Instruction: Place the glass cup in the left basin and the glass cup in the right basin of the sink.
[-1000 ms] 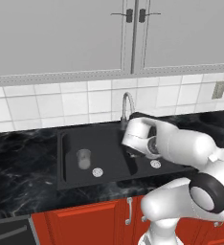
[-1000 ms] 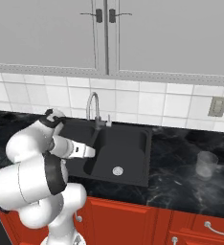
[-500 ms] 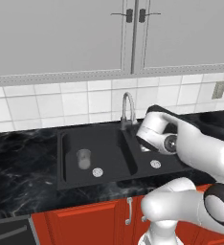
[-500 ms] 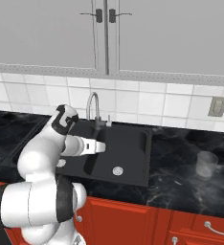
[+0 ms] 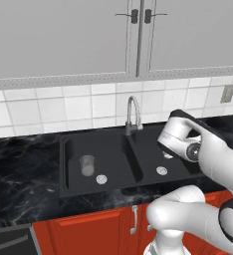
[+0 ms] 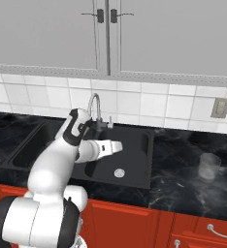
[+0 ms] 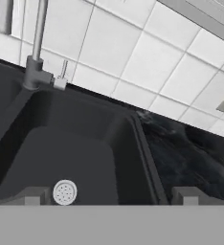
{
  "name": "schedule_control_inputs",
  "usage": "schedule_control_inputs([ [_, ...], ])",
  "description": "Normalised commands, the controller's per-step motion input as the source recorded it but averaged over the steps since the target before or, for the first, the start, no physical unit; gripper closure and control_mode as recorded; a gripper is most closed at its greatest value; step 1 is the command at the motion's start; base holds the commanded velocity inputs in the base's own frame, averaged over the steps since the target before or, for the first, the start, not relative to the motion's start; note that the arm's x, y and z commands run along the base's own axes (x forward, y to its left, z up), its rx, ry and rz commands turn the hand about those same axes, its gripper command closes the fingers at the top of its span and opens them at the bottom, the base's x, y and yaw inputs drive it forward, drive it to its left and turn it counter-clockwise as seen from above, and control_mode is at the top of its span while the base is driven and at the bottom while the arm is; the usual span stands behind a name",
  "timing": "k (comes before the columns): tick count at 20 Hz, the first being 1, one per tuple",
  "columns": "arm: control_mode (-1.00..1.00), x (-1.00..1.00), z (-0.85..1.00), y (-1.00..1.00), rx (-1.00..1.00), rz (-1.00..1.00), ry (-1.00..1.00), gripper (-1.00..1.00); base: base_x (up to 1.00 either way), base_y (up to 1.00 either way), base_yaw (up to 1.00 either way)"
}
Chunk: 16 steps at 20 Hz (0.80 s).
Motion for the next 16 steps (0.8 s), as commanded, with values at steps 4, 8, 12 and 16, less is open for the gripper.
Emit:
schedule_control_inputs([
  [4, -1.00, 0.00, 0.35, -0.53, -0.15, 0.00, 0.08, -1.00, 0.00, 0.00, 0.00],
  [8, -1.00, 0.00, 0.42, -0.51, -0.14, 0.00, 0.09, -1.00, 0.00, 0.00, 0.00],
  [12, -1.00, 0.00, 0.36, -0.49, -0.09, -0.01, 0.13, -1.00, 0.00, 0.00, 0.00],
  [16, -1.00, 0.00, 0.27, -0.41, -0.03, -0.03, 0.19, -1.00, 0.00, 0.00, 0.00],
])
